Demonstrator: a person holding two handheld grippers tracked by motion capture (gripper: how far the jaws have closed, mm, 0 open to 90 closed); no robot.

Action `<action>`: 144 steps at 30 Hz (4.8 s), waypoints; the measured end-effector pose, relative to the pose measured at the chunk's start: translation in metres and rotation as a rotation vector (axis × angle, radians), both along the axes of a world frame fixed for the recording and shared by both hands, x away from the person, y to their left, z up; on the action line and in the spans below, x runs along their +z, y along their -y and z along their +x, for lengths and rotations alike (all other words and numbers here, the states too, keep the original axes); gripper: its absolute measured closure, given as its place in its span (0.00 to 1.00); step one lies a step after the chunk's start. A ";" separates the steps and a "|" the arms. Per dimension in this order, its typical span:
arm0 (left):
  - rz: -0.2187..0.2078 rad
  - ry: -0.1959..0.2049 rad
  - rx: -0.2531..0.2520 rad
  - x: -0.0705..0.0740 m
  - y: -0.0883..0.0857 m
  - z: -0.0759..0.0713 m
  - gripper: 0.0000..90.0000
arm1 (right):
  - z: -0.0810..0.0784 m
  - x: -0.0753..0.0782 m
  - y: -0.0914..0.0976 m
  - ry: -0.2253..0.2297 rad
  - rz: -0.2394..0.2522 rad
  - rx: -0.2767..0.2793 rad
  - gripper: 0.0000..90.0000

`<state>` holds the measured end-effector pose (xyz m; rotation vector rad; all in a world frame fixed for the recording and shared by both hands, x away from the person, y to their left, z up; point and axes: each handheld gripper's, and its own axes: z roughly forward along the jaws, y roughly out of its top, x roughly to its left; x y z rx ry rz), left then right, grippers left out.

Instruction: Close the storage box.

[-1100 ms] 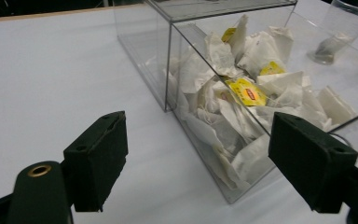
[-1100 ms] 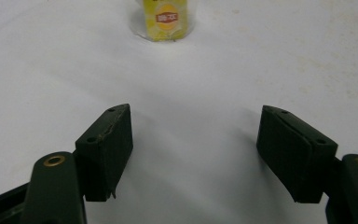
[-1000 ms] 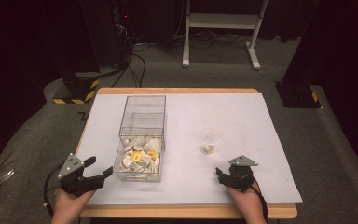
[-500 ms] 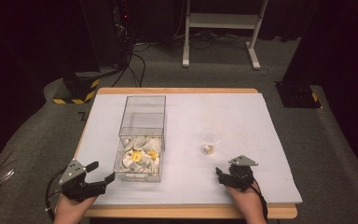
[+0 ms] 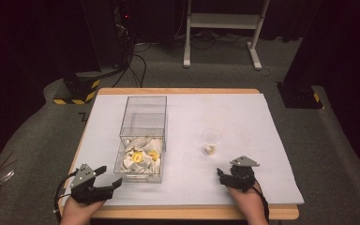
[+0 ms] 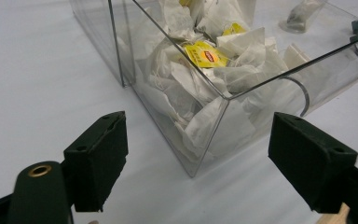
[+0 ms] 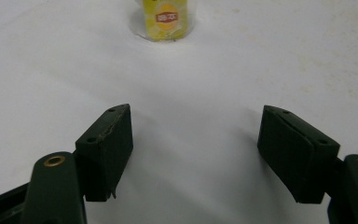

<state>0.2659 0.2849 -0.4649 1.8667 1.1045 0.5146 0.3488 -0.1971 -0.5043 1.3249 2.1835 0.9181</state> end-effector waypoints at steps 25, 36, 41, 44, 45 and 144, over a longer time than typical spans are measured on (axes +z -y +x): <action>-0.001 0.053 -0.002 -0.005 0.009 -0.002 0.48 | 0.001 0.000 -0.001 0.000 -0.001 -0.001 0.29; -0.008 0.077 0.035 -0.004 0.012 0.003 0.41 | 0.001 0.000 -0.001 0.000 -0.001 -0.001 0.29; -0.013 0.084 0.066 -0.004 0.013 0.007 0.31 | 0.001 0.000 -0.001 -0.002 0.002 -0.003 0.29; -0.002 0.088 0.081 -0.003 0.014 0.011 0.28 | 0.001 0.000 -0.001 -0.002 0.002 -0.003 0.29; 0.001 0.087 0.086 -0.003 0.015 0.012 0.27 | 0.001 0.000 -0.001 -0.002 0.002 -0.003 0.29; -0.026 0.001 0.266 -0.018 0.021 0.131 0.37 | 0.002 0.000 -0.001 -0.003 0.002 -0.001 0.28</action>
